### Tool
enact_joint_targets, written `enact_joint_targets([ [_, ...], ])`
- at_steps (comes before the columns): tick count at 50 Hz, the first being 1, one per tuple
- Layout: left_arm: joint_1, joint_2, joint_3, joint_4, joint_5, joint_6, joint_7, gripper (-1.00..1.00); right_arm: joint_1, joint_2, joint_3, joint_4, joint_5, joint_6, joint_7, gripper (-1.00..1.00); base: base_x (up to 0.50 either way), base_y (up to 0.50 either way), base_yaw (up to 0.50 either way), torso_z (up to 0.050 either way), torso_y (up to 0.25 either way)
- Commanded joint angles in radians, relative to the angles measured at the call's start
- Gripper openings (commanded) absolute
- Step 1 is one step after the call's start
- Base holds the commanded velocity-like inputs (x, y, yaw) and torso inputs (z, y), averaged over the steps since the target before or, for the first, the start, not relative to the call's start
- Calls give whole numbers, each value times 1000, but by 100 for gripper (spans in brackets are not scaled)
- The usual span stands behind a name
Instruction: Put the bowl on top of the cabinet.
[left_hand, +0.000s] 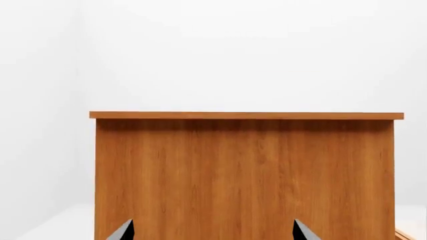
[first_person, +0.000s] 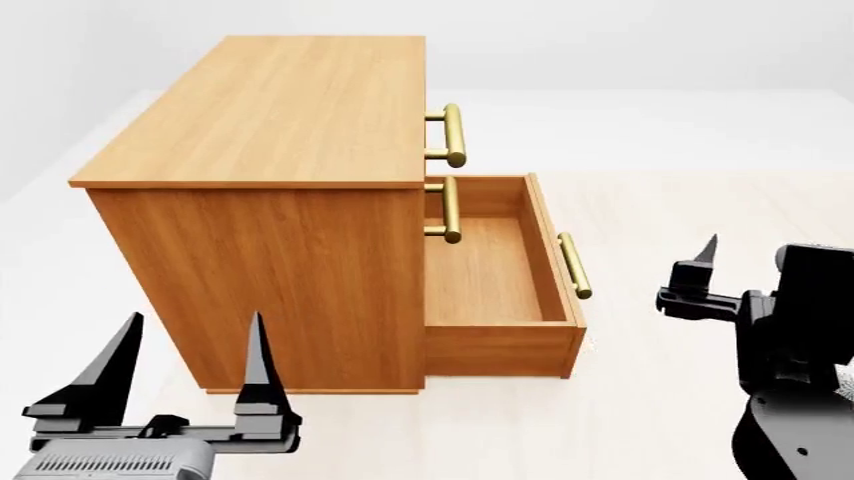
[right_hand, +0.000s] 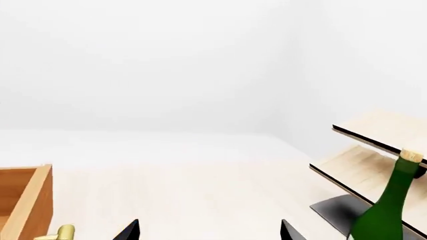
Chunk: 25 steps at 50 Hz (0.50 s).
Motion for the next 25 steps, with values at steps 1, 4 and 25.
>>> enact_joint_targets([
  [1,1,-3,2,1,-4,3,-2,100,92,18,12,82,6,83,18,100,0,0,0,0,0],
  [4,3,-4,1,4,-5,3,-4,100,107,23,5,121,-6,84,21,100,0,0,0,0,0],
  [25,2,-11,5,7,-4,4,-12,100,166,33,-5,320,-35,48,7,100,0,0,0,0,0],
])
